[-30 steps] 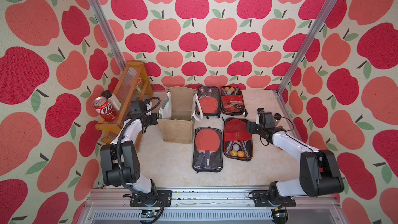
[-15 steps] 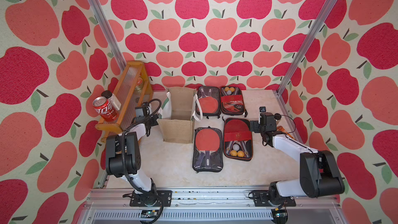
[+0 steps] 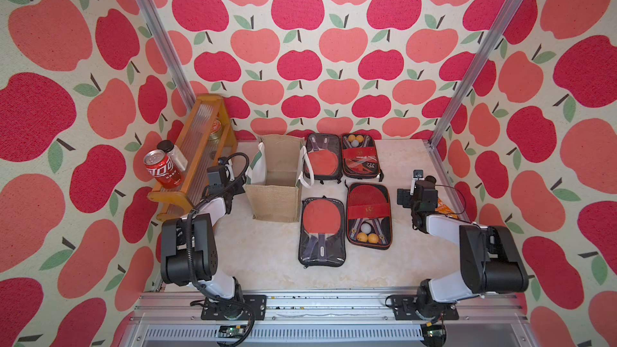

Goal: Remove the ping pong set from the canvas bag
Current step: Reset both arms

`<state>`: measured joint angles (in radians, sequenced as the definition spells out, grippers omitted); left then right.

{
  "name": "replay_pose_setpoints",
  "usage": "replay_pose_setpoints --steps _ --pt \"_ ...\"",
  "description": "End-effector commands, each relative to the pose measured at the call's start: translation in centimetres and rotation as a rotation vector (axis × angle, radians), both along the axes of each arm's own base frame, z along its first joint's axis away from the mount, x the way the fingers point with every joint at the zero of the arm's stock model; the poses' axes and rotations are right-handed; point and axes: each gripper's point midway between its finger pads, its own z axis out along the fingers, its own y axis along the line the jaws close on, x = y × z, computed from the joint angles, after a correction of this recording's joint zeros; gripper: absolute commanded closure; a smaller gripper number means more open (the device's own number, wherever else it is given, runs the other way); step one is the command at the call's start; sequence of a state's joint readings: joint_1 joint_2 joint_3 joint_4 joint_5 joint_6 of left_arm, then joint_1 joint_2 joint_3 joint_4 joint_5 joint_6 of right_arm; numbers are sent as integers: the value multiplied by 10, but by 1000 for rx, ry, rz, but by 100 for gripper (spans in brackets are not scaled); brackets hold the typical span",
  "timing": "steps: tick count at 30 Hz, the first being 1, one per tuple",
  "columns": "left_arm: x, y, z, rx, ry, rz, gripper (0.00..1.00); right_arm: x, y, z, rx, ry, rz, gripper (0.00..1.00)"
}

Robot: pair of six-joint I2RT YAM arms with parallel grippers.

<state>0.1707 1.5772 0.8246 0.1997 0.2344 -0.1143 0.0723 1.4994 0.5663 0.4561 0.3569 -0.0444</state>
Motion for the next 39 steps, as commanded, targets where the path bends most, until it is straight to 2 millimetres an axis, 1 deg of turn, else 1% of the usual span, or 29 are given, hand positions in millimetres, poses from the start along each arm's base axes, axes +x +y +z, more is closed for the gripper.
replay_pose_setpoints --steps 1,4,6,7,11,13,15,17,19,21,22,23,24,28,39 --pt "-9 8 0 25 4 18 1 11 4 6 51 -41 19 1" --pt "-14 12 -7 64 -12 22 1 11 12 12 97 -110 52 1" --pt "-17 12 -7 66 -29 23 1 10 17 11 86 -164 87 1" --pt "-18 11 -7 65 -32 16 0 7 21 10 78 -161 96 1" --pt "-22 11 -9 64 -58 15 1 -3 21 12 82 -235 100 1" --pt "-26 8 -11 62 -85 4 1 -7 22 5 90 -249 107 1" --pt "-31 4 -17 65 -125 -12 1 -11 21 9 80 -307 104 1" --pt "-37 -1 -22 75 -162 -27 1 -12 16 7 82 -286 75 1" --pt "-40 -6 -21 104 -201 -43 1 -9 17 6 77 -286 82 1" --pt "-42 -10 -31 140 -210 -39 0 -6 18 5 73 -261 81 1" --pt "-40 -7 -31 155 -235 -16 1 -6 19 5 70 -264 85 1" --pt "-38 -10 -29 163 -236 -27 1 -6 19 5 68 -262 84 1" --pt "-39 -12 -33 170 -188 -34 1 -6 19 5 68 -264 84 1" --pt "-40 -13 -32 162 -210 -45 1 -6 19 5 65 -261 83 1" --pt "-39 -10 -33 171 -194 -28 1 -6 19 5 65 -262 83 1"
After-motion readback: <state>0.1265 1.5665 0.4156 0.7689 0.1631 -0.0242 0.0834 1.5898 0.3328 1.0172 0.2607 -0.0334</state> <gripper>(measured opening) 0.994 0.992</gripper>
